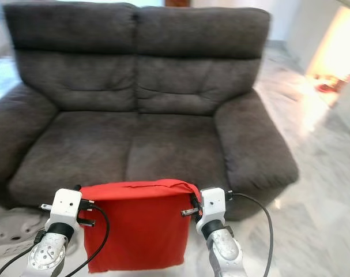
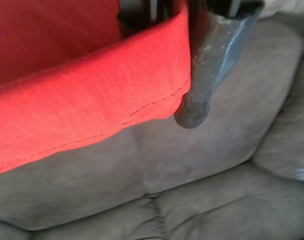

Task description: Move the pillow to the sofa from floor

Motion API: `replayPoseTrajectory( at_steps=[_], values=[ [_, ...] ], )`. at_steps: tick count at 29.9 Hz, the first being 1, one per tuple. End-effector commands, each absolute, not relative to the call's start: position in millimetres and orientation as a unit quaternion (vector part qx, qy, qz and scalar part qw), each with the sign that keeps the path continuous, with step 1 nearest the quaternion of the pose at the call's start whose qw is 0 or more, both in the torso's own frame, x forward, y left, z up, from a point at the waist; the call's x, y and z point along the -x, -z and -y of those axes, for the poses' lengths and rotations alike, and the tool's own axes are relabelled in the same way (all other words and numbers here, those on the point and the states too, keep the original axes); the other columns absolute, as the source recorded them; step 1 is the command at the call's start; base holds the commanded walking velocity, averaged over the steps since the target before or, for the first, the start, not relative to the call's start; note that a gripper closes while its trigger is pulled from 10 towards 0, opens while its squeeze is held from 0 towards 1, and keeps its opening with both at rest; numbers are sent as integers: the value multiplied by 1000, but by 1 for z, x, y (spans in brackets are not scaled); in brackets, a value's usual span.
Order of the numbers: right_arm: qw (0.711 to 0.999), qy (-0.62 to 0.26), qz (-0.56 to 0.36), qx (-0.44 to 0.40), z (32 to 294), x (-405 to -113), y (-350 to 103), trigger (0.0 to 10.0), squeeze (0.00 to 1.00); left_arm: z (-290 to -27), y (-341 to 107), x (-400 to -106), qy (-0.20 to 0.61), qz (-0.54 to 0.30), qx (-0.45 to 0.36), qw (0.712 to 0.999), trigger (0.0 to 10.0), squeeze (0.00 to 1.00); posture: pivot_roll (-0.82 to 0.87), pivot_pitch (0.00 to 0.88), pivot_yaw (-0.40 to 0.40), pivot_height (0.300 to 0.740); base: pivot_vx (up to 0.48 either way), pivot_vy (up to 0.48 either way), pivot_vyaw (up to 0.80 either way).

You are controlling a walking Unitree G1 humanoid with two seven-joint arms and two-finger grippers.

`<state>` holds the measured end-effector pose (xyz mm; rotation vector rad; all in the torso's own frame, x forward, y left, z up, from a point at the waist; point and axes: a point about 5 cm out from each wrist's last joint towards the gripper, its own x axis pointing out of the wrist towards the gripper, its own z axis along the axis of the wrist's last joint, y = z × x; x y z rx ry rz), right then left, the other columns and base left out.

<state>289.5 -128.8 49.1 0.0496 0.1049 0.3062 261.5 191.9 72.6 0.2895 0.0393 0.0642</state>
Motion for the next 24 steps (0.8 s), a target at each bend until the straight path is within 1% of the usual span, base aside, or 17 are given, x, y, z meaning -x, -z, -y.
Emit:
replayPoseTrajectory(
  at_steps=[1,5,13,20,24],
  values=[
    [988,-148,-18,-28,128,-295,-62,10000,0,-199,-91,-267,-55,25,-151,987,10000,0,98,107,3,740,0,-480,0],
    [989,-146,-12,-31,129,-296,-65,10000,0,-200,-92,-266,-58,25,-149,987,10000,0,100,111,0,740,0,-480,0],
    [989,-147,-14,-27,129,-296,-65,10000,0,-197,-90,-266,-54,24,-144,988,10000,0,98,112,-3,740,0,-351,0],
    [988,-149,-15,-27,129,-296,-64,10000,0,-196,-90,-266,-54,25,-133,989,10000,0,98,107,0,740,0,0,0],
    [989,-145,-7,-28,131,-298,-67,10000,0,-201,-92,-265,-64,31,-127,989,10000,0,94,100,2,740,0,0,0]
  ],
)
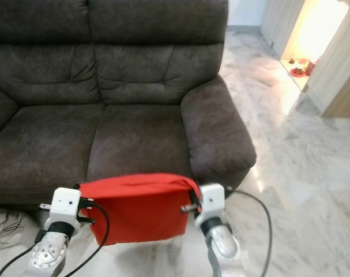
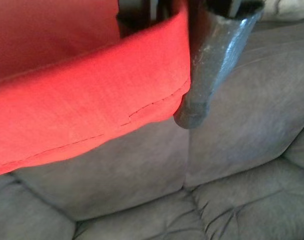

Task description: Move the pillow to the sofa from floor

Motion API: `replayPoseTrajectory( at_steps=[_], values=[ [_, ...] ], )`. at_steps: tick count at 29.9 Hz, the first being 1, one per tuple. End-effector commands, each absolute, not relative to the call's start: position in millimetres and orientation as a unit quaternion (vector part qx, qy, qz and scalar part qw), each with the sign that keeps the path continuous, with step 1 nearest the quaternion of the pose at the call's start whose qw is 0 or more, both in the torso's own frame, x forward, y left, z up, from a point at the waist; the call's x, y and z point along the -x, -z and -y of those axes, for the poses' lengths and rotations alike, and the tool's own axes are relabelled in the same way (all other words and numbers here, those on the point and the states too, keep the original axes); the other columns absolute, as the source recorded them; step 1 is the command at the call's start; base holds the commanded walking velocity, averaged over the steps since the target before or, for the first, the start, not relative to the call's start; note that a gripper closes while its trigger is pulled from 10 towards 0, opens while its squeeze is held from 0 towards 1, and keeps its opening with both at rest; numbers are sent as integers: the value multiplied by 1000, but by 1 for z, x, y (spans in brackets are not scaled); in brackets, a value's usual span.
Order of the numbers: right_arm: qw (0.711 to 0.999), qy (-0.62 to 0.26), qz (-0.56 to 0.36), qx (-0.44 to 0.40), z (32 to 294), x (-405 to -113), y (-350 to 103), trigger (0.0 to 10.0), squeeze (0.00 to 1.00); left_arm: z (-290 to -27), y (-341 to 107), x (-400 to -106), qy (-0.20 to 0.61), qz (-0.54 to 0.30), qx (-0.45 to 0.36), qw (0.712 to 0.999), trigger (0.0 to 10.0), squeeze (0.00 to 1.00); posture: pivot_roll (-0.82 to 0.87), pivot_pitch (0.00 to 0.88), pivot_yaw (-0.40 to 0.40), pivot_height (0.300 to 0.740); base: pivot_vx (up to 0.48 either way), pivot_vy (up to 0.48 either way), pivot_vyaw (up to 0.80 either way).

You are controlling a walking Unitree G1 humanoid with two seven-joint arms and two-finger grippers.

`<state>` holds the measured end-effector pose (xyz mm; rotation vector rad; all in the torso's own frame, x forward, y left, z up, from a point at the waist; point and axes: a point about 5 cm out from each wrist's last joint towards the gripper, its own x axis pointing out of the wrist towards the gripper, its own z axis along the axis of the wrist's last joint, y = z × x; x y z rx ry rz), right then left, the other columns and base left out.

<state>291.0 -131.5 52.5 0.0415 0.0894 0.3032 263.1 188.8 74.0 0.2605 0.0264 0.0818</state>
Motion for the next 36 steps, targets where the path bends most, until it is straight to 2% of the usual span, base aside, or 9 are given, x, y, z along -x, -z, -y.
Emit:
replayPoseTrajectory(
  at_steps=[1,18,36],
  values=[
    [989,-144,-6,-28,131,-298,-68,10000,0,-200,-93,-265,-63,36,-116,991,10000,0,95,95,2,740,0,0,0],
    [992,-120,23,-29,134,-307,-81,10000,0,-197,-100,-268,-51,49,-101,992,10000,0,96,69,6,740,0,0,0],
    [995,-93,30,-37,140,-313,-88,10000,0,-206,-105,-268,-59,55,-113,990,10000,0,95,86,5,740,283,0,0]
  ],
)
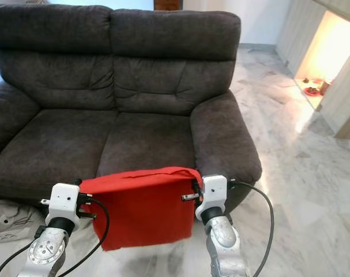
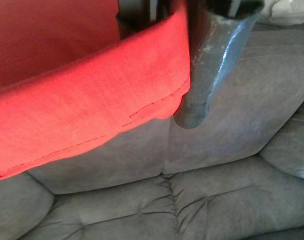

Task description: Move the pillow to the sofa from floor

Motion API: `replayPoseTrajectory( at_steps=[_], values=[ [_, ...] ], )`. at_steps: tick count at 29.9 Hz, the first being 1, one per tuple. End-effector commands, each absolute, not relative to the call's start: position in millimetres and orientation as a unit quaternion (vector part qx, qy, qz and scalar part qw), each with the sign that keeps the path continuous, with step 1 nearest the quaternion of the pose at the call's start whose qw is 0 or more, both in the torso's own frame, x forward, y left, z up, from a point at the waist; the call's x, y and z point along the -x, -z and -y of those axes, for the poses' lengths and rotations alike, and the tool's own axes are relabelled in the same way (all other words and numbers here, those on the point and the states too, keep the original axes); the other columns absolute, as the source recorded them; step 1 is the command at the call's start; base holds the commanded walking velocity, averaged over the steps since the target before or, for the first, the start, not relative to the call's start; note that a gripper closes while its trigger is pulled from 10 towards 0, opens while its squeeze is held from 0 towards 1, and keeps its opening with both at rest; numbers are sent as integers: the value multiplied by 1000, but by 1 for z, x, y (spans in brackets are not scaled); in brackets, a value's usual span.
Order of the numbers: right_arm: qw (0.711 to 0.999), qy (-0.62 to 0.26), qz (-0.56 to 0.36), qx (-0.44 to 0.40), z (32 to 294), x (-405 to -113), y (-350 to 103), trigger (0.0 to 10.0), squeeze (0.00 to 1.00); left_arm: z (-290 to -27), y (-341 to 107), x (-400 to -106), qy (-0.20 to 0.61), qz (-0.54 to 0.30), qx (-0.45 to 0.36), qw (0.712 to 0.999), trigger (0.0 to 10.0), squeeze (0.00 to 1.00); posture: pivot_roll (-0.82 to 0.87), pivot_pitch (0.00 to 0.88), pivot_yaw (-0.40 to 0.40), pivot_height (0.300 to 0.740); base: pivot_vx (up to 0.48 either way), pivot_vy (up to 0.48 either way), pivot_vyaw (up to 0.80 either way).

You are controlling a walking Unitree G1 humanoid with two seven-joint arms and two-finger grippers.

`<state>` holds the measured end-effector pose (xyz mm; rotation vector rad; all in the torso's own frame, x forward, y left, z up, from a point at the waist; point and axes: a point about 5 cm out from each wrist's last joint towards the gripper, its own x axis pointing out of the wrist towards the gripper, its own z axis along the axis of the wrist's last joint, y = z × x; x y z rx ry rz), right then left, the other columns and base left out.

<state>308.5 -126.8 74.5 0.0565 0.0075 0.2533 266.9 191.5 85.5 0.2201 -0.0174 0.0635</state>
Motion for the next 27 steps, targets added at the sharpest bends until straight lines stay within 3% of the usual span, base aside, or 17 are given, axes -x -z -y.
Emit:
replayPoseTrajectory(
  at_steps=[1,15,20,27],
  values=[
    [995,-92,30,-38,140,-313,-88,10000,0,-206,-105,-268,-60,55,-113,990,10000,0,95,86,5,740,304,0,0],
    [991,-99,78,-46,132,-325,-119,10000,0,-217,-121,-274,-74,75,-124,987,10000,0,98,80,0,740,303,0,0],
    [988,-111,91,-53,127,-329,-129,10000,0,-225,-131,-278,-86,88,-132,984,10000,0,99,73,-3,740,304,0,-726],
    [986,-116,109,-54,123,-330,-139,10000,0,-233,-145,-281,-99,105,-135,980,10000,0,101,77,-5,740,304,0,0]
  ],
)
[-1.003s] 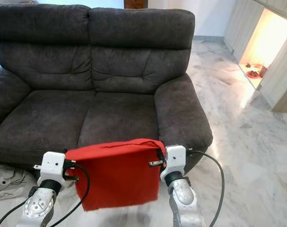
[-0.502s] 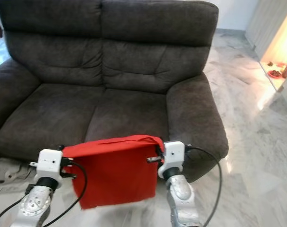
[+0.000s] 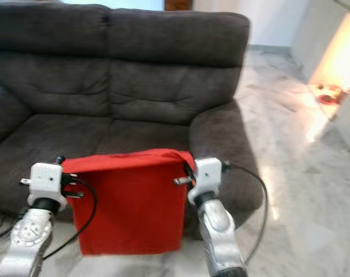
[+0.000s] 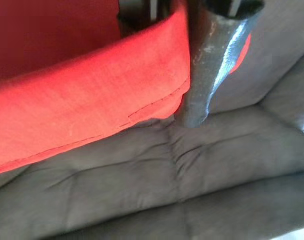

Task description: Move the pillow to the sofa from floor

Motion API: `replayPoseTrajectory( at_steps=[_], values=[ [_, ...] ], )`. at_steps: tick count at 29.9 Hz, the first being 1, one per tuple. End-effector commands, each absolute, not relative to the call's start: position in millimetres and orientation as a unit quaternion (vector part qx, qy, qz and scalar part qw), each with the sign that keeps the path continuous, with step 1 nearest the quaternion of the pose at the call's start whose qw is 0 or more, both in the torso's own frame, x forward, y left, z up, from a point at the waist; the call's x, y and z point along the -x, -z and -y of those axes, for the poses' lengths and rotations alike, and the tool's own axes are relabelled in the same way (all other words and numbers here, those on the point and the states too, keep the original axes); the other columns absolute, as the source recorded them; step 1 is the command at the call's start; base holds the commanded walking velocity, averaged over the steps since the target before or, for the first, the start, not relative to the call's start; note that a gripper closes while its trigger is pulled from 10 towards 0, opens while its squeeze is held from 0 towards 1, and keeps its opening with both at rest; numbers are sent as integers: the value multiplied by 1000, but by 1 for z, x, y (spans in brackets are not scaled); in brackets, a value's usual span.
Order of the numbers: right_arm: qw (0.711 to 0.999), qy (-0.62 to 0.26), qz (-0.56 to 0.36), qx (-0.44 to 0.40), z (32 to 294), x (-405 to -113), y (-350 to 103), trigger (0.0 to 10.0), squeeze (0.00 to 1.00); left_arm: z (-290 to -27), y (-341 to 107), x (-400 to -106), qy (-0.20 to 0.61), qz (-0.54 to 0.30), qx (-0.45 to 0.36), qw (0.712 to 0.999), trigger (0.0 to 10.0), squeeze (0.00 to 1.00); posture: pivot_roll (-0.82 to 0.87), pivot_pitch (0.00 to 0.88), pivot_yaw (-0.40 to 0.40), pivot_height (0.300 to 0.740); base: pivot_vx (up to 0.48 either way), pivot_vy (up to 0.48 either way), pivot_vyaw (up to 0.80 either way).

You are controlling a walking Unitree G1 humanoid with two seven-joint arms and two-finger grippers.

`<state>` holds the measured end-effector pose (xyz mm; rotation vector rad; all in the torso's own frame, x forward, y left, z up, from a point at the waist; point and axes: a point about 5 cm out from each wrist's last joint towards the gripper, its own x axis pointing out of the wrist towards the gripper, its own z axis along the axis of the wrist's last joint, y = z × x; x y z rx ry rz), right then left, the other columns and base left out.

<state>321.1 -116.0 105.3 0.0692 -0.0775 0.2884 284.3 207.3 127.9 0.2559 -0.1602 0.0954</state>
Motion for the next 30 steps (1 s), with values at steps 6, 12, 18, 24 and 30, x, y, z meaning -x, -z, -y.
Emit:
replayPoseTrajectory(
  at_steps=[6,12,18,24,30],
  values=[
    [979,-133,145,-56,115,-334,-162,10000,0,-246,-170,-287,-122,137,-146,972,10000,0,101,77,-5,740,303,0,0],
    [971,-151,180,-41,108,-339,-183,10000,0,-260,-191,-294,-140,158,-159,965,10000,0,106,78,-3,740,304,0,0],
    [954,-174,240,-43,99,-340,-221,10000,0,-268,-220,-295,-157,195,-178,951,10000,0,102,77,1,740,303,0,0],
    [938,-198,281,-31,90,-343,-246,10000,0,-275,-244,-300,-166,222,-189,942,10000,0,110,60,6,740,303,0,0],
    [935,-196,295,-35,89,-348,-257,10000,0,-274,-251,-302,-163,229,-202,938,10000,0,112,59,11,740,304,0,0]
  ],
)
